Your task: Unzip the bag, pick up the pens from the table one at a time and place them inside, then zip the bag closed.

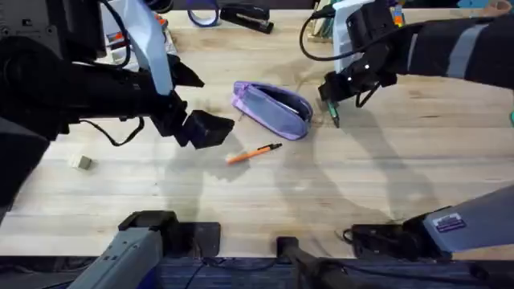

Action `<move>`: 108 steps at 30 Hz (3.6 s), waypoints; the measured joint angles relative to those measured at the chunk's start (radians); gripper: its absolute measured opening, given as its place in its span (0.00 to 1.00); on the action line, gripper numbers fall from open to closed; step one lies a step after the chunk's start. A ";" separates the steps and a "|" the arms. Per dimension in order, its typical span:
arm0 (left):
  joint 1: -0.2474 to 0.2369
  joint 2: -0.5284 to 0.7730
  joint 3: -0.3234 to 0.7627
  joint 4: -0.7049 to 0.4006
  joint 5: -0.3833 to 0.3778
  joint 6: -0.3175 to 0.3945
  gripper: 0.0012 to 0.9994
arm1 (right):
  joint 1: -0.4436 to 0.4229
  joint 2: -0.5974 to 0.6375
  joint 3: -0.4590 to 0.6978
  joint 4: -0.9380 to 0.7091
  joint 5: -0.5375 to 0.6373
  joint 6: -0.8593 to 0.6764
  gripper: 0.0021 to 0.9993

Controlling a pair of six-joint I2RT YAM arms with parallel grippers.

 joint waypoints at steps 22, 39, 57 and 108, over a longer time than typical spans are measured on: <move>0.000 0.000 0.000 0.000 0.000 0.000 0.99 | 0.001 -0.159 0.035 0.003 -0.011 -0.104 0.03; 0.000 0.000 0.000 0.000 0.000 0.000 0.99 | 0.124 -0.482 0.048 -0.071 -0.106 -0.405 0.03; 0.000 0.000 0.000 0.000 0.000 0.000 0.99 | 0.239 -0.484 0.048 -0.163 -0.280 -0.542 0.03; 0.000 0.000 0.000 0.000 0.000 0.000 0.99 | 0.289 -0.097 0.053 -0.033 -0.322 -0.585 0.08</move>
